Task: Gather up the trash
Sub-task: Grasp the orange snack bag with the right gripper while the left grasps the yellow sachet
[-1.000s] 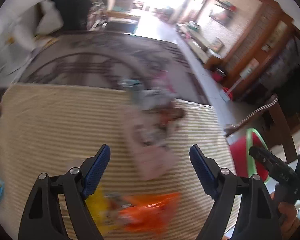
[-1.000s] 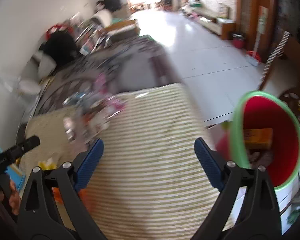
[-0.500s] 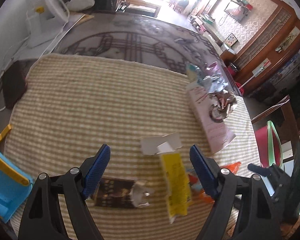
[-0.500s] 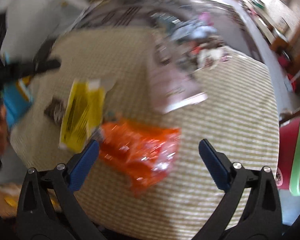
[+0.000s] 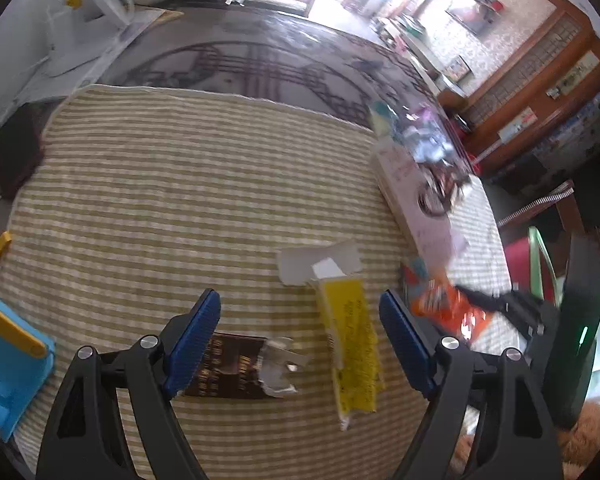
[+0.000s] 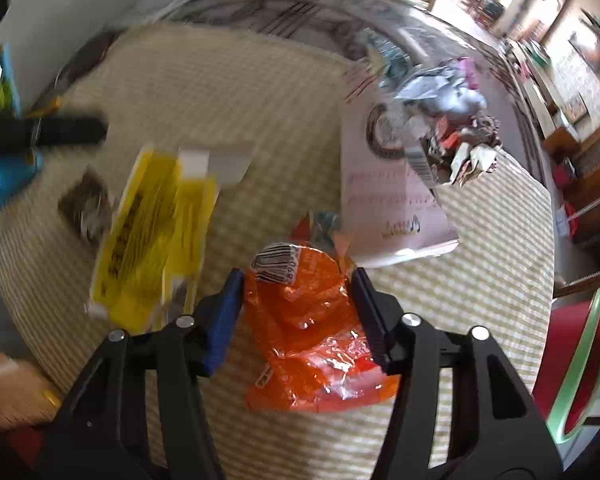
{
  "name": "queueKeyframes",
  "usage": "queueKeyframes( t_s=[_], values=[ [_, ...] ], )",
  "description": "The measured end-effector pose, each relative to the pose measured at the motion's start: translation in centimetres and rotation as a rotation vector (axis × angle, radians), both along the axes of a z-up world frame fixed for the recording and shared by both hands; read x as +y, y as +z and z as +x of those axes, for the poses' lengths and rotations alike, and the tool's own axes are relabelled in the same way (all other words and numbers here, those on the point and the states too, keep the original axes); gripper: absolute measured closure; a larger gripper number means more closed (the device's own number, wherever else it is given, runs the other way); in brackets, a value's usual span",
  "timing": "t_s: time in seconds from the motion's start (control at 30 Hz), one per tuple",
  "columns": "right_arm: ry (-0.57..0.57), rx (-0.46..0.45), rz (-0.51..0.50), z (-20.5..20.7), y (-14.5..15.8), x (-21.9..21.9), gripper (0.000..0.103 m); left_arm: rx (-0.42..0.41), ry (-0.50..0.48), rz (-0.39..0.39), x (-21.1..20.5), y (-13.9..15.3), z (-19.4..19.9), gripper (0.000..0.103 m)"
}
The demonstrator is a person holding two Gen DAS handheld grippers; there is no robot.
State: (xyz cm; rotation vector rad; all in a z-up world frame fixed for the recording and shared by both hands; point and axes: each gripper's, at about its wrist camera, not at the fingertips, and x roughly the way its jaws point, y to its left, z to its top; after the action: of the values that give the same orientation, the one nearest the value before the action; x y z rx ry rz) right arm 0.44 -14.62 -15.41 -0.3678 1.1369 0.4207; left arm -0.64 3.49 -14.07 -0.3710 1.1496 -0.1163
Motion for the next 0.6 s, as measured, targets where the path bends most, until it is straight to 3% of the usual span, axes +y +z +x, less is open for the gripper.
queueKeyframes(
  t_s=[0.13,0.4,0.47,0.5,0.6],
  values=[
    [-0.111,-0.016,0.113,2.1,1.9,-1.7,0.05,0.076,-0.068,-0.045,-1.9,-2.0,0.4,0.025],
    [-0.157,0.006,0.154,2.9,2.4,-2.8,0.049,0.184,-0.165,-0.045,-6.1,-5.3,1.8,0.027],
    [-0.174,0.023,0.155,2.9,2.0,-3.3,0.048,0.191,-0.171,-0.017,-6.6,-5.9,2.2,0.042],
    [-0.183,0.032,0.151,2.8,1.8,-3.6,0.048,0.199,-0.174,-0.007,-6.8,-6.2,2.4,0.057],
    [-0.209,0.059,0.142,2.4,1.0,-4.5,0.048,0.178,-0.176,0.01,-6.9,-6.1,3.3,0.071]
  ],
)
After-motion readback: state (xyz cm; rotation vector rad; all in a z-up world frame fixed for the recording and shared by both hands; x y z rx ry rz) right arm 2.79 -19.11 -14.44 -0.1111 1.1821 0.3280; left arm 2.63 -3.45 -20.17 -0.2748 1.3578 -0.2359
